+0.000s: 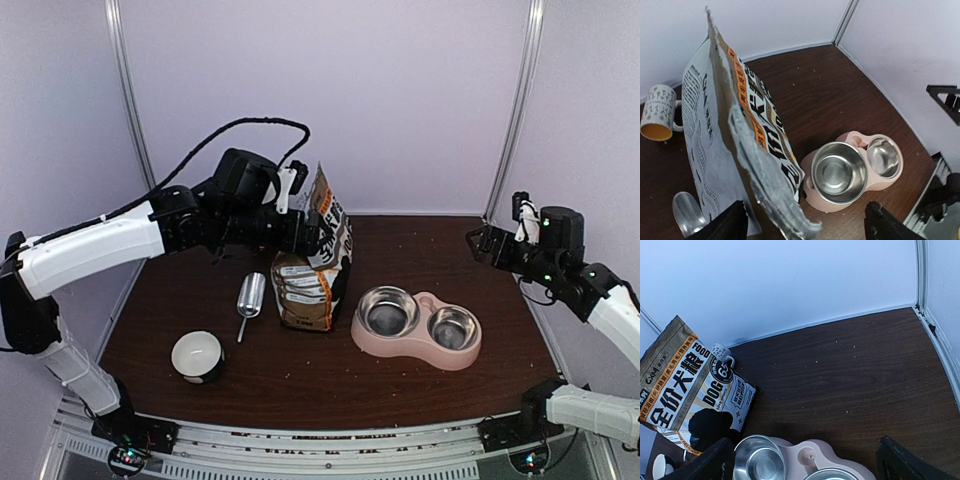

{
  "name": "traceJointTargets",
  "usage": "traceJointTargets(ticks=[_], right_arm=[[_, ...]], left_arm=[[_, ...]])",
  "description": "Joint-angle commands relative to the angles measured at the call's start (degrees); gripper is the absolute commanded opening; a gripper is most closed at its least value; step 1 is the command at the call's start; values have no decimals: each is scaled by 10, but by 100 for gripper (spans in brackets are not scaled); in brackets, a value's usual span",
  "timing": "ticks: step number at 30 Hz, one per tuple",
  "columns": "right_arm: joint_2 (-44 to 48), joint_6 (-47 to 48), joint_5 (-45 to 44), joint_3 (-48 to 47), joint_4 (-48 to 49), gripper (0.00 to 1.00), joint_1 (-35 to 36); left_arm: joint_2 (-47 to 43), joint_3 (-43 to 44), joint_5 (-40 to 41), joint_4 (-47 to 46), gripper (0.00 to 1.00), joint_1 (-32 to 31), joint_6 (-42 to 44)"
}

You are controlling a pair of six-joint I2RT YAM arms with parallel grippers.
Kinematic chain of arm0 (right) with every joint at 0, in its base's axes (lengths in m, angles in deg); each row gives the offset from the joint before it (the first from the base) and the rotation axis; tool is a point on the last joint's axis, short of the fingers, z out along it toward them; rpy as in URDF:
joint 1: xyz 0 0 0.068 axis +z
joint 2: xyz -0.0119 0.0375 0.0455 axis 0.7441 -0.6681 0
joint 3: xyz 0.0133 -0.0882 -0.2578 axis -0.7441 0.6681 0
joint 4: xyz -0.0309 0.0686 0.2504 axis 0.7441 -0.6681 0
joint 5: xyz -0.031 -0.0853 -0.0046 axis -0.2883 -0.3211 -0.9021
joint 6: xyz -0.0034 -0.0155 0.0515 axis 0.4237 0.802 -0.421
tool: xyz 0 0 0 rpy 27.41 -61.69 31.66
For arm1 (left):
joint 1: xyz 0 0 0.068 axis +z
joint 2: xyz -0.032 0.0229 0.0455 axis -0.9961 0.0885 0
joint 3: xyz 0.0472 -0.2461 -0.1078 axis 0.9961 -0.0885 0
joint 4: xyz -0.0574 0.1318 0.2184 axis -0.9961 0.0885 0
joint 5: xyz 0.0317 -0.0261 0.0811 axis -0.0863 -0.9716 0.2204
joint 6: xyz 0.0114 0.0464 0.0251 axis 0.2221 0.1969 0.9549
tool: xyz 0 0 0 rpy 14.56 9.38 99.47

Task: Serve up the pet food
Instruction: Adjust the pet food bag at the center of the board.

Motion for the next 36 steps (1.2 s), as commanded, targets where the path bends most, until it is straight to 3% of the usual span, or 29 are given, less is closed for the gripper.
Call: traceJointTargets(ticks=[1, 7, 11, 19, 25, 36], right_arm=[[-10, 12, -23, 0, -15, 100, 15], [-41, 15, -48, -23, -20, 99, 68], [-82, -16, -56, -30, 7, 98, 125], [-208, -35, -17, -77, 95, 98, 262], [-327, -47, 7, -137, 113, 97, 300], [-500, -47, 60, -253, 131, 96, 328]], left_arm=[[14, 28, -8, 3, 75, 2, -14], [3, 15, -27, 1, 21, 1, -18], [-18, -6, -35, -10, 0, 1, -18], [-120, -95, -80, -102, 0, -4, 30], [-204, -159, -95, -138, 0, -10, 42], [-151, -113, -212, -201, 0, -93, 73]])
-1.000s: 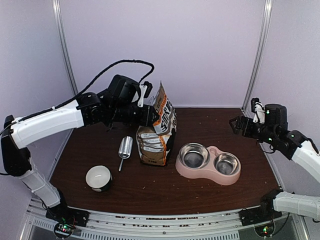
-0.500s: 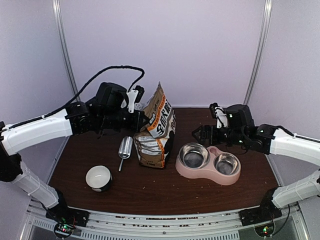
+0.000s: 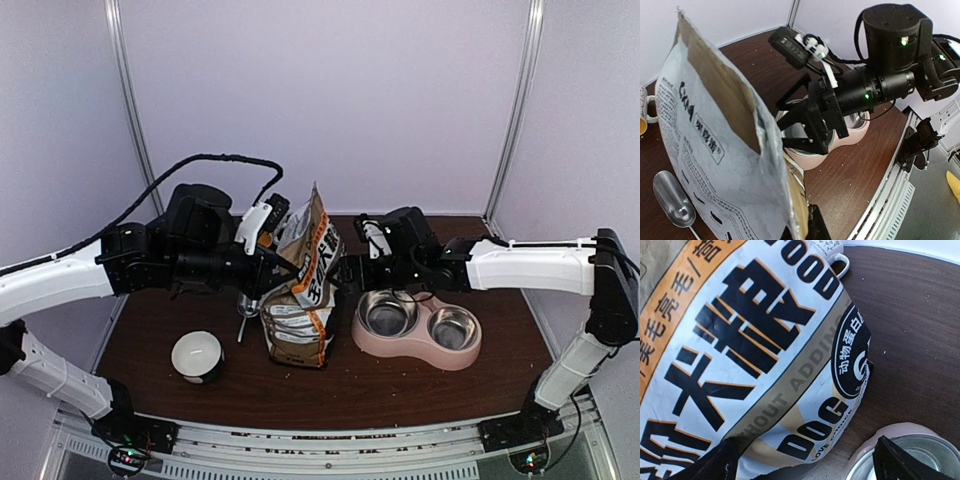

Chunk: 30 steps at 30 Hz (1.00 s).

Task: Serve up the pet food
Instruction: Adjust the pet food bag at the center of the board.

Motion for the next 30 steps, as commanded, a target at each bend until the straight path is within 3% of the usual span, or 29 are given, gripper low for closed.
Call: traceJointTargets(ticks=[1, 10, 17, 21, 27, 30], right_arm=[[-56, 8, 28, -59, 12, 96, 9], [-91, 14, 77, -82, 8, 95, 15], [-40, 15, 43, -39, 17, 95, 17], [-16, 20, 30, -29, 5, 95, 17], [21, 23, -5, -30, -29, 96, 17], [40, 29, -54, -48, -75, 96, 17]], left_arm=[[23, 76, -129, -175, 0, -57, 31], [61, 100, -128, -192, 0, -82, 21], [53, 93, -56, -162, 13, -82, 14], [42, 85, -30, -152, 32, -82, 13], [2, 58, 32, -157, 71, -82, 7], [-32, 29, 73, -167, 83, -81, 8]])
